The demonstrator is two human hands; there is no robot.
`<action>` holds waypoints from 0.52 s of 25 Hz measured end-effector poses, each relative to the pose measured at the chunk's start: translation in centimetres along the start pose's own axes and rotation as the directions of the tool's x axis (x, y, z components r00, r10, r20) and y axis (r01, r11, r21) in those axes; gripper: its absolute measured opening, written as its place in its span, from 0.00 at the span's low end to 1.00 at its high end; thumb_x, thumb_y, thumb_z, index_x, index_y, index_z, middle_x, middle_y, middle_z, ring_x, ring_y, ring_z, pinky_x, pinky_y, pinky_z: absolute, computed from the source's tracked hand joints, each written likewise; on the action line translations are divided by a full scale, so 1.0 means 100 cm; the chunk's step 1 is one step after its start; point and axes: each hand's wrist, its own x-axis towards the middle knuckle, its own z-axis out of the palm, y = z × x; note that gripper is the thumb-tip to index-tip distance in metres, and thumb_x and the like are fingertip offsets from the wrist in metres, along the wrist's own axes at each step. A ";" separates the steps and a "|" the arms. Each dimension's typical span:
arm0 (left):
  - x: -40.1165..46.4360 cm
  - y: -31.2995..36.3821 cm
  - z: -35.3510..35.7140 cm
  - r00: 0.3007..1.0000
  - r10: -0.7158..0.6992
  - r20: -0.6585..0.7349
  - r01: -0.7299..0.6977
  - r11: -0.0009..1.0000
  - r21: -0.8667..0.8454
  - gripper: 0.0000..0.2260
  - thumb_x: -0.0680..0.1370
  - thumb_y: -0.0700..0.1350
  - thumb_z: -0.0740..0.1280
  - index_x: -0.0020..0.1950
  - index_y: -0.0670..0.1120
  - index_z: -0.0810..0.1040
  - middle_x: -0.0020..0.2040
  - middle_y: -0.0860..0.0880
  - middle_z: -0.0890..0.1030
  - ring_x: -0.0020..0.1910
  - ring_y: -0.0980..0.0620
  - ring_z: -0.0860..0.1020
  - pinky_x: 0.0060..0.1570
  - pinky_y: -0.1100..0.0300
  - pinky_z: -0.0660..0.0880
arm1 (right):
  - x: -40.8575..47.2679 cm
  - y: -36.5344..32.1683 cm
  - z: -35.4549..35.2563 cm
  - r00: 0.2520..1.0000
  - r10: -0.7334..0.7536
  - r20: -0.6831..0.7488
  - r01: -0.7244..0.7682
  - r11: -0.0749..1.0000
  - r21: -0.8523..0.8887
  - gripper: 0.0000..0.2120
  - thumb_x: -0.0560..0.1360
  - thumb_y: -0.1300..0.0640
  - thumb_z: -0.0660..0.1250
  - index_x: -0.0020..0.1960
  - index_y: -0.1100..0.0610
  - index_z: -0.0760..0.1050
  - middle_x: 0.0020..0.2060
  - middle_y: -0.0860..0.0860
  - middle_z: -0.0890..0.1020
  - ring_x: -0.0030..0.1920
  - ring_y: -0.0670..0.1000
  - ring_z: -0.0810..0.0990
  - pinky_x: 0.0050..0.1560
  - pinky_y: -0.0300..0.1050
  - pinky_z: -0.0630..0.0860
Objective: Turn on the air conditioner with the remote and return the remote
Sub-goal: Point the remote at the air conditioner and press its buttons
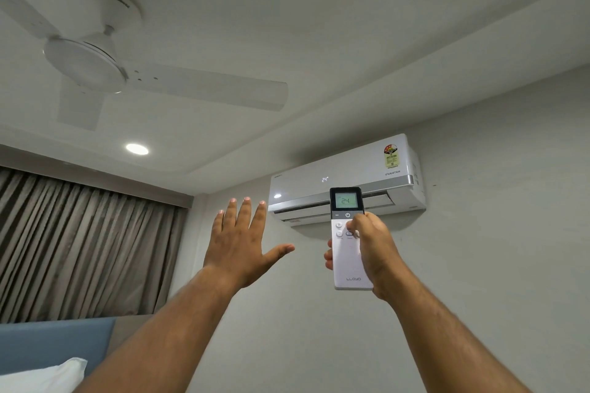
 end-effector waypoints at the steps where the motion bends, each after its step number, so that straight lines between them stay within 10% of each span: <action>1: 0.000 0.001 -0.002 1.000 0.000 -0.001 0.000 1.000 0.001 0.51 0.64 0.80 0.34 0.79 0.50 0.41 0.81 0.42 0.47 0.79 0.40 0.43 0.75 0.43 0.44 | -0.001 -0.002 -0.001 1.000 -0.006 0.000 0.006 1.000 -0.003 0.06 0.77 0.61 0.57 0.51 0.61 0.71 0.34 0.63 0.80 0.26 0.59 0.82 0.28 0.50 0.81; 13: -0.005 0.014 -0.020 1.000 -0.003 -0.012 0.003 1.000 -0.008 0.50 0.64 0.79 0.33 0.79 0.50 0.38 0.81 0.42 0.45 0.79 0.40 0.42 0.75 0.43 0.43 | -0.012 -0.013 -0.007 1.000 -0.016 0.009 0.016 1.000 -0.019 0.05 0.76 0.61 0.58 0.49 0.59 0.71 0.36 0.65 0.80 0.26 0.59 0.82 0.27 0.50 0.80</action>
